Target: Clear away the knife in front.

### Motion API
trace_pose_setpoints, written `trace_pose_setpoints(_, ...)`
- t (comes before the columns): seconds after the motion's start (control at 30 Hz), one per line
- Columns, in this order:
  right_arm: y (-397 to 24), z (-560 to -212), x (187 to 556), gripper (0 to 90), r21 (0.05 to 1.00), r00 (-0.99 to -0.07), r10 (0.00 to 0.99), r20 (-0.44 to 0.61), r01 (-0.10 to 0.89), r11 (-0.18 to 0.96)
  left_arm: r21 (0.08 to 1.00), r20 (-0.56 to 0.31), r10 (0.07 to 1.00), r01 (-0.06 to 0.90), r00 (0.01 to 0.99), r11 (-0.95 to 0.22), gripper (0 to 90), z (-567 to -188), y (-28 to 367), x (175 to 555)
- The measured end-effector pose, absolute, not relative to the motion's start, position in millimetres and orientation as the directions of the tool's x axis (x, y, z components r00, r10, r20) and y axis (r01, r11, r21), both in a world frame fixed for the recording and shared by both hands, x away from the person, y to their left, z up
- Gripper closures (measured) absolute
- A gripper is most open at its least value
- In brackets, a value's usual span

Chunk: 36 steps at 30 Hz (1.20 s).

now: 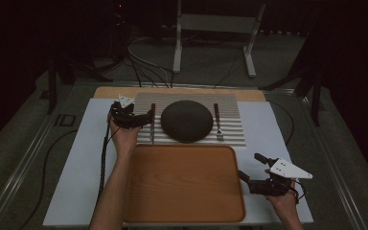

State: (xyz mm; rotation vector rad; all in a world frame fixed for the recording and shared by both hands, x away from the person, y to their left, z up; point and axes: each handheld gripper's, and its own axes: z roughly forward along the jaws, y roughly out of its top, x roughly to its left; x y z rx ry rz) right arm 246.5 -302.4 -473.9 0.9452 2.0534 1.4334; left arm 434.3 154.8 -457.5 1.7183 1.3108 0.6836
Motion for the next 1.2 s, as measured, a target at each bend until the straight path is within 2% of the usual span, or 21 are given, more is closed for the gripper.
trace_pose_setpoints(0.9, -303, -473, 247, 11.0, 0.938, -0.652, 0.758, 0.02, 0.275, 0.211, 0.808, -0.068, 0.962, 0.58, 0.266, -0.103, 4.0, -480, 130, 460)
trace_pose_setpoints(1.2, -304, -473, 247, 11.0, 0.938, -0.652, 0.758, 0.022, 0.275, 0.209, 0.752, -0.076, 0.971, 0.653, 0.229, -0.095, 6.9, -487, 125, 471)
